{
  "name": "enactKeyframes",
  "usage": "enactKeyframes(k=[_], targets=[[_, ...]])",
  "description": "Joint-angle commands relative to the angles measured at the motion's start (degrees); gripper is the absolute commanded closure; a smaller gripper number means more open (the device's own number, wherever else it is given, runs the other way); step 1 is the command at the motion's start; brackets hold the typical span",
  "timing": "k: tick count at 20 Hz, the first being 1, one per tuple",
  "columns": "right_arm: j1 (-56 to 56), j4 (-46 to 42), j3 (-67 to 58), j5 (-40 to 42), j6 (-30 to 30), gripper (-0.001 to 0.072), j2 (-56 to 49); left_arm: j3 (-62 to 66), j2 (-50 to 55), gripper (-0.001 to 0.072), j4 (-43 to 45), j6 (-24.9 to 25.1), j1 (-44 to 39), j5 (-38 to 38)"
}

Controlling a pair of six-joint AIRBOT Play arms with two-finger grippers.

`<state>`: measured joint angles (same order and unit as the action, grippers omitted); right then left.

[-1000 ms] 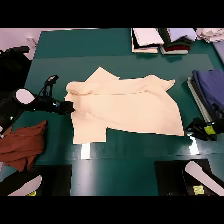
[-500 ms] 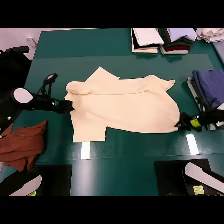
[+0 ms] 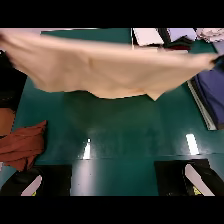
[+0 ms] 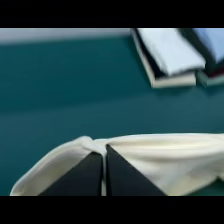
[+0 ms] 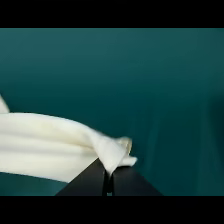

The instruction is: Fold the shirts.

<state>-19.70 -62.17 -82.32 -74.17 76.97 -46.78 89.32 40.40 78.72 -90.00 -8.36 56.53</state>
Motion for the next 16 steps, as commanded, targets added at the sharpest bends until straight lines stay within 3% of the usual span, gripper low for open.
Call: enactKeyframes(k=[1,6,9,13,16], targets=[[-2.32,-0.55,-18.05,-0.02,1.27,0.0693,3.61,18.45,-2.32,0.0686,3.17,-1.11,0.07,-0.09],[-7.74,-0.5,-32.22,-5.14,3.8,0.0693,1.62,26.73,-2.05,0.0686,3.61,-1.09,0.07,-1.14],[-7.76,-0.31,-36.61,-9.38,6.08,0.0693,-2.99,26.1,2.19,0.0687,4.52,-1.09,0.07,4.94],[-7.26,-0.42,-27.63,-12.13,6.19,0.0693,-8.41,26.08,16.39,0.0685,5.57,0.31,0.07,20.0],[-2.01,-2.93,-16.72,-12.44,6.08,0.0693,-14.62,23.98,29.79,0.0684,5.01,0.42,0.07,23.3]])
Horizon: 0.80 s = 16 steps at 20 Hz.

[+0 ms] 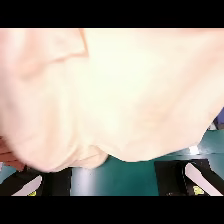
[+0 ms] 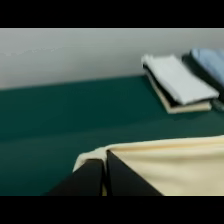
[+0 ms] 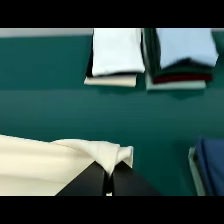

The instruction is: Fold the shirts.

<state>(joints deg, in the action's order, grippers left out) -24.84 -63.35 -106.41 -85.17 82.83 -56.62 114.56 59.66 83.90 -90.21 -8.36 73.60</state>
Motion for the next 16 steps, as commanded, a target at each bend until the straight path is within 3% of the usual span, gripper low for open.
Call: enactKeyframes(k=[1,3,6,11,13,16], targets=[[5.88,-4.83,11.39,-1.33,0.22,0.0693,-7.45,-3.63,14.6,0.0685,-0.33,0.5,0.07,5.62],[10.43,-10.82,18.25,-0.85,0.24,0.0693,-13.44,-9.09,21.97,0.0685,-0.33,0.22,0.07,4.74],[13.27,-11.89,23.76,3.08,0.22,0.0693,-23.1,-17.31,30.75,0.0684,-0.26,0.26,0.09,-0.48],[13.42,-8.17,16.06,7.76,0.24,0.0693,-34.56,-18.97,35.54,0.0685,-2.6,0.5,1.9,-10.93],[13.46,-8.22,10.47,7.02,0.24,0.0693,-36.37,-17.86,35.5,0.0685,-4.94,1.18,3.39,-9.94],[13.44,-9.49,8.63,4.04,-0.2,0.0693,-35.43,-18.03,35.52,0.0684,-7.45,4.76,5.79,-0.59]])
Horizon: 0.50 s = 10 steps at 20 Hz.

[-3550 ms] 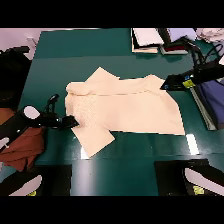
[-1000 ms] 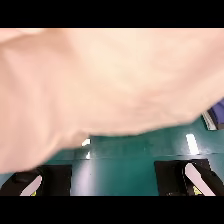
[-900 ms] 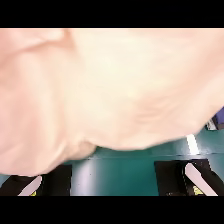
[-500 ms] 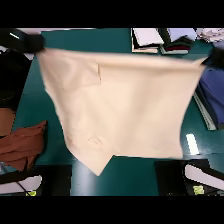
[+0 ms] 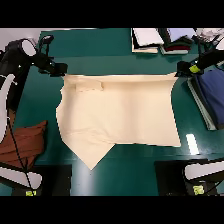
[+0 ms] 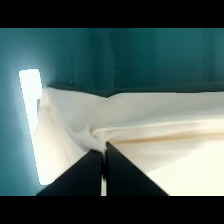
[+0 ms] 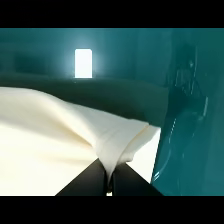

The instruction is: Fold the shirts.

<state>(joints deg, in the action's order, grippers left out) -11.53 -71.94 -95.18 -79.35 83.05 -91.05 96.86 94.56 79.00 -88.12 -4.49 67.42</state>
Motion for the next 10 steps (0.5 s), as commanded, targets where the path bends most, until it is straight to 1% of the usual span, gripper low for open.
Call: enactKeyframes(k=[1,3,6,8,9,10], targets=[[0.15,-2.36,-0.66,-1.64,-0.44,0.0693,0.13,-1.27,0.61,0.0685,-2.54,3.8,2.05,7.82],[0.15,-3.72,5.88,-0.44,-0.42,0.0693,2.89,-4.83,0.61,0.0685,-2.84,4.59,1.97,9.03],[0.15,-3.63,16.55,3.85,-0.42,0.0693,6.4,-11.96,0.61,0.0684,-6.19,4.57,1.97,5.84],[0.15,-2.21,20.98,5.55,-0.39,0.0692,7.41,-15.96,0.61,0.0683,-6.14,4.37,1.99,4.9],[0.15,-1.57,22.69,6.27,-0.42,0.0692,7.93,-17.2,0.61,0.0608,-5.88,4.15,1.97,4.72],[0.15,-0.68,23.98,7.19,-0.37,0.0683,8.28,-17.86,0.61,0.0259,-5.68,3.96,1.99,4.68]])
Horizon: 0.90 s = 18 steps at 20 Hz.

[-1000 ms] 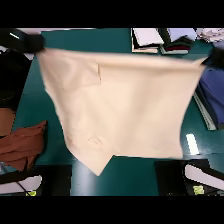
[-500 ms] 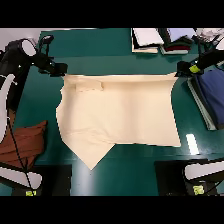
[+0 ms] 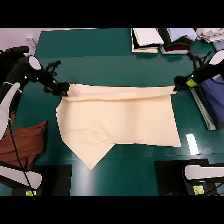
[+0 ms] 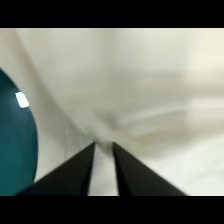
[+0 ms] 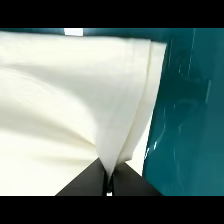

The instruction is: Fold the shirts.

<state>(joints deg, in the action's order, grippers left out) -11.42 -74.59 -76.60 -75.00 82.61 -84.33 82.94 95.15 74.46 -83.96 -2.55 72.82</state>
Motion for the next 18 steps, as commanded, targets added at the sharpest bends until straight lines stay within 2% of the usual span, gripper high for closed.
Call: enactKeyframes(k=[1,2,3,6,9,14,18], targets=[[0.04,3.72,5.95,3.56,0.07,0.0531,1.66,-3.89,0.0,0.017,-1.07,-1.2,0.04,-0.59],[0.0,5.9,5.7,3.82,0.04,0.0318,1.64,-3.63,-0.2,0.0169,-1.03,-1.7,0.04,-0.17],[-0.35,7.58,4.85,3.32,0.02,0.0294,1.7,-3.58,-1.27,0.0169,-0.81,-1.75,0.04,0.2],[-0.55,8.94,1.18,-2.58,-0.85,0.0295,4.02,-5.99,-9.97,0.0169,4.68,-3.5,0.02,1.36],[-0.55,8.94,4.33,-3.69,-0.85,0.0295,11.32,-20.61,-24.48,0.0169,8.41,-6.25,0.02,1.27],[-0.55,9.11,11.96,1.6,-0.83,0.0296,20.26,-52.46,-47.87,0.0169,-1.99,-10.27,0.02,-0.68],[-0.55,10.4,12.28,1.31,-0.83,0.0297,21.22,-61.94,-52.94,0.0169,-10.84,-10.58,0.02,-2.69]])
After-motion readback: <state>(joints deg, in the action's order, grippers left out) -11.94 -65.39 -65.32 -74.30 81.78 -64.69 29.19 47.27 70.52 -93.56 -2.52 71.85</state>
